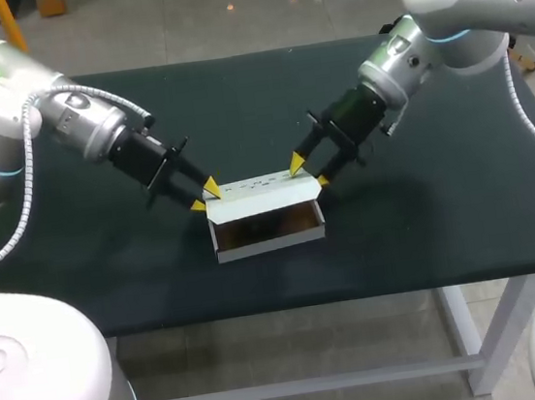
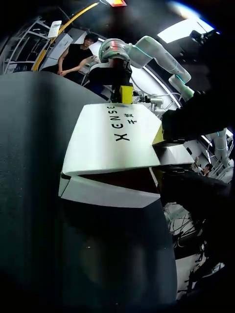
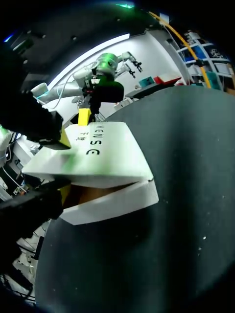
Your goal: Assemble the packaging by folding the flat box into shape, placing the metal phone stand inside, and closing the box properly
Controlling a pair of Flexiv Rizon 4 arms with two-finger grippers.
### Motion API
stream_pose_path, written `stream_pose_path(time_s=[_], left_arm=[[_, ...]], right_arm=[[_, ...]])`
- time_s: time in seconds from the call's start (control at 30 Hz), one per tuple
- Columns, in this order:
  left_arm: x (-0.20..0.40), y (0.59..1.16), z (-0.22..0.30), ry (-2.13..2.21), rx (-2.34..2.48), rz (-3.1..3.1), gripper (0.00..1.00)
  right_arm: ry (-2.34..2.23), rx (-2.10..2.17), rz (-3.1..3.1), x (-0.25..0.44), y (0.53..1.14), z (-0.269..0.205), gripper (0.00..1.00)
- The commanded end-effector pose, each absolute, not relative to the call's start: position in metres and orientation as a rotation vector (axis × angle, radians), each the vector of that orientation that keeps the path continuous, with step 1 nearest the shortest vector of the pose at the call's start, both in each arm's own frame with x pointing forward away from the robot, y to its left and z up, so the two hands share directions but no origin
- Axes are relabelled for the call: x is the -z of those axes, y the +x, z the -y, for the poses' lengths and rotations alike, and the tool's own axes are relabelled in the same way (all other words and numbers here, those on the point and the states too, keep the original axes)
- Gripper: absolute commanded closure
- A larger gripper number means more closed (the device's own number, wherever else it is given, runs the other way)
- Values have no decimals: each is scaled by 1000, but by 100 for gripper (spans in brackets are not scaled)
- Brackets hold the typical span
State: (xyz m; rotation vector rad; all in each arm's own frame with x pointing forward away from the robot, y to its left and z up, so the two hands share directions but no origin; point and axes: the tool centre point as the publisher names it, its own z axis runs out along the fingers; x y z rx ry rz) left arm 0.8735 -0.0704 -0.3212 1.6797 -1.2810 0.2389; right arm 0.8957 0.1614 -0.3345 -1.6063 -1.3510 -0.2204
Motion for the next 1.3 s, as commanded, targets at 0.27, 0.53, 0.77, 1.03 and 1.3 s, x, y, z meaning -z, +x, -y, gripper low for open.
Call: stream_pose_path(time_s=[0.27,0.53,0.77,1.03,1.3], left_arm=[[329,869,68,1689,-240,1332,65],[330,865,64,1732,-254,1383,60],[329,862,63,1768,-263,1441,56],[327,860,60,1800,-308,1479,53],[320,856,58,1838,-365,1535,53]], right_arm=[[-1608,237,1372,340,889,-159,53],[-1609,239,1389,344,887,-158,52],[-1610,240,1404,346,888,-159,51],[-1615,238,1418,349,889,-161,51],[-1626,240,1430,352,888,-160,51]])
